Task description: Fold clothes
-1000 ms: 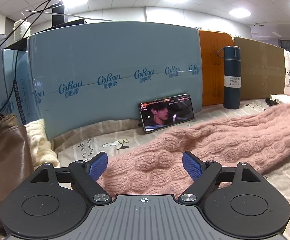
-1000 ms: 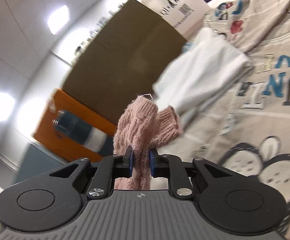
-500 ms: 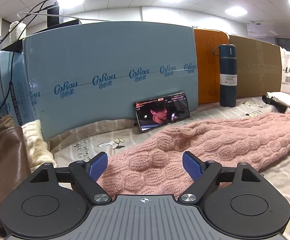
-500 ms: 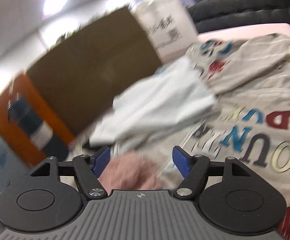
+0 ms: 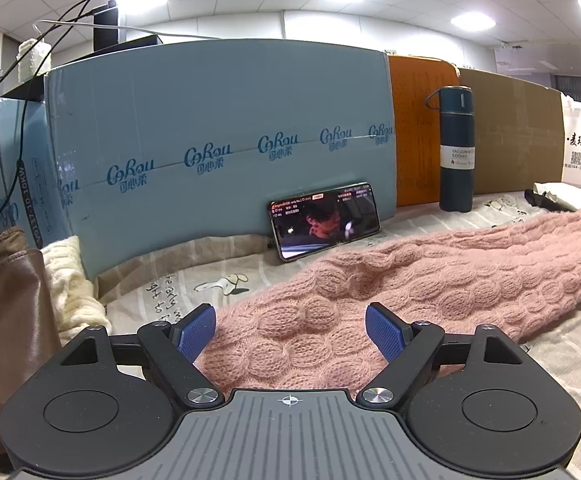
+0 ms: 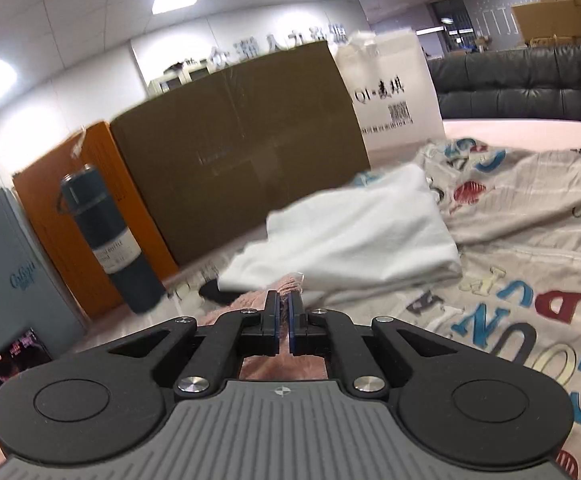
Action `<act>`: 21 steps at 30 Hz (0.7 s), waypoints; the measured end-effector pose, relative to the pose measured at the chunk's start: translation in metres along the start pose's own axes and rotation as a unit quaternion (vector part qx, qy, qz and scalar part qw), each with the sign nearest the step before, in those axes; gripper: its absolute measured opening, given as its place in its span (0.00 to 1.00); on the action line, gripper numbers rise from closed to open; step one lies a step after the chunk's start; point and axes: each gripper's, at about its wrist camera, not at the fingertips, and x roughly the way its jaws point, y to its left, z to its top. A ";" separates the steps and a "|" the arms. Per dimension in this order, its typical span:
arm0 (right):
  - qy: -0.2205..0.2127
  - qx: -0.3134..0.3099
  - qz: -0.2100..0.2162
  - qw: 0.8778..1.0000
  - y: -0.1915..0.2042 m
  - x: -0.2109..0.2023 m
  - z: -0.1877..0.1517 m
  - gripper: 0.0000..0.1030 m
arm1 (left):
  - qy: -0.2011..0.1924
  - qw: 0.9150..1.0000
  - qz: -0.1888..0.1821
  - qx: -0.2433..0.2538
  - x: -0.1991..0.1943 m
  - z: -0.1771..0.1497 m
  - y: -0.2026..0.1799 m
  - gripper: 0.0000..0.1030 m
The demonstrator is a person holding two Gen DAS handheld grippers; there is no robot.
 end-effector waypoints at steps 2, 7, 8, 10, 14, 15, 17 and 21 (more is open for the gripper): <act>0.029 0.004 -0.012 1.000 -0.005 0.013 -0.006 0.04 | -0.001 1.000 0.001 0.000 -0.001 0.000 0.000 0.82; 0.063 0.053 -0.004 0.997 -0.022 0.027 -0.018 0.19 | -0.009 1.000 0.005 -0.007 -0.003 0.001 0.001 0.82; 0.062 0.069 0.002 0.996 -0.026 0.022 -0.018 0.28 | -0.011 1.000 0.006 -0.013 -0.004 0.002 0.002 0.82; 0.059 0.099 0.015 0.993 -0.033 0.010 -0.018 0.48 | -0.013 1.000 0.003 -0.028 -0.006 0.002 0.003 0.83; 0.116 0.182 0.091 0.972 -0.040 -0.002 -0.024 0.62 | -0.016 0.999 -0.009 -0.050 -0.009 0.004 0.004 0.90; 0.134 0.189 0.113 0.966 -0.037 0.000 -0.025 0.67 | -0.017 0.999 -0.012 -0.050 -0.010 0.004 0.003 0.90; 0.163 0.190 0.140 0.958 -0.026 0.009 -0.029 0.70 | -0.019 0.998 -0.012 -0.050 -0.011 0.004 0.002 0.90; 0.179 0.212 0.130 0.952 -0.011 0.035 -0.039 0.72 | -0.025 0.998 -0.010 -0.056 -0.015 0.004 0.003 0.90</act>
